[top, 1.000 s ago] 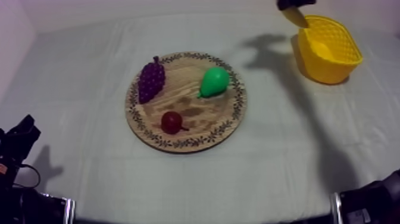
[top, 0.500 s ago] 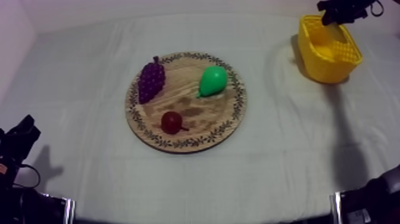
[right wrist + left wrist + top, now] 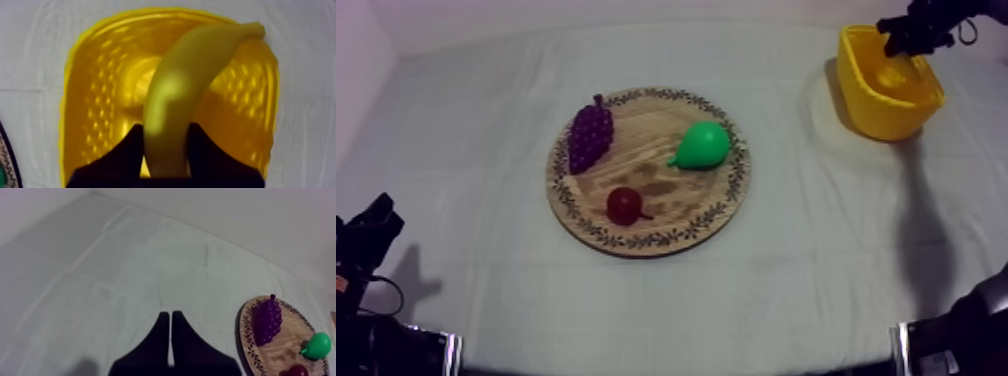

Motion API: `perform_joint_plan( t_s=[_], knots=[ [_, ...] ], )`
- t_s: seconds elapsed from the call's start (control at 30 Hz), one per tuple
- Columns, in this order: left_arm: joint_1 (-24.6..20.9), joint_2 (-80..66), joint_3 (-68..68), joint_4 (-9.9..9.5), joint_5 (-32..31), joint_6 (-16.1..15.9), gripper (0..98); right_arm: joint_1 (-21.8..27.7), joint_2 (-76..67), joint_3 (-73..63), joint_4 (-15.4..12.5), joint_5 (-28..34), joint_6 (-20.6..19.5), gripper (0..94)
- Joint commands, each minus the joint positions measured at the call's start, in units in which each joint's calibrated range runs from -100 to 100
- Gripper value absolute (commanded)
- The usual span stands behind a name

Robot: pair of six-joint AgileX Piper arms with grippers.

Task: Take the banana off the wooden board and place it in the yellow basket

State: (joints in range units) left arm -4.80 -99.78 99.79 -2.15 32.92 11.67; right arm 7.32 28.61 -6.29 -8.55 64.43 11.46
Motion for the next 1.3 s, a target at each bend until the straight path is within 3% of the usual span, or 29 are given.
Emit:
perform_joint_plan(
  t_s=[0.0, 0.37, 0.43, 0.57, 0.63, 0.77, 0.97, 1.27],
  knots=[
    [0.0, 0.0, 0.0, -0.03, 0.0, 0.0, 0.1, -0.1, 0.2, 0.6, 0.7, -0.8, -0.8, 32.3],
    [0.0, 0.0, 0.0, -0.03, 0.0, 0.0, 0.1, -0.4, -1.0, 2.2, 3.2, -4.2, -2.8, 33.6],
    [0.0, 0.0, 0.0, -0.03, 0.0, 0.0, 0.1, -0.4, -2.5, 3.5, 3.5, -5.7, -2.8, 28.6],
    [0.0, 0.0, 0.0, -0.03, 0.0, 0.0, 0.1, 0.0, -8.2, 9.4, 4.0, -11.1, -3.5, 9.0],
    [0.0, 0.0, 0.0, -0.03, 0.0, 0.0, 0.1, 0.2, -12.6, 14.0, 4.4, -14.2, -4.1, 5.2],
    [0.0, 0.0, 0.0, -0.03, 0.0, 0.0, 0.1, 0.3, -23.1, 23.0, 6.2, -17.1, -6.0, 8.4],
    [0.0, 0.0, 0.0, -0.03, 0.0, 0.0, 0.1, 0.4, -41.1, 39.1, 5.7, -20.7, -5.7, 7.1],
    [0.0, 0.0, 0.0, -0.03, 0.0, 0.0, 0.1, -1.6, -70.1, 67.5, 7.4, -27.1, -7.5, 1.4]
  ],
)
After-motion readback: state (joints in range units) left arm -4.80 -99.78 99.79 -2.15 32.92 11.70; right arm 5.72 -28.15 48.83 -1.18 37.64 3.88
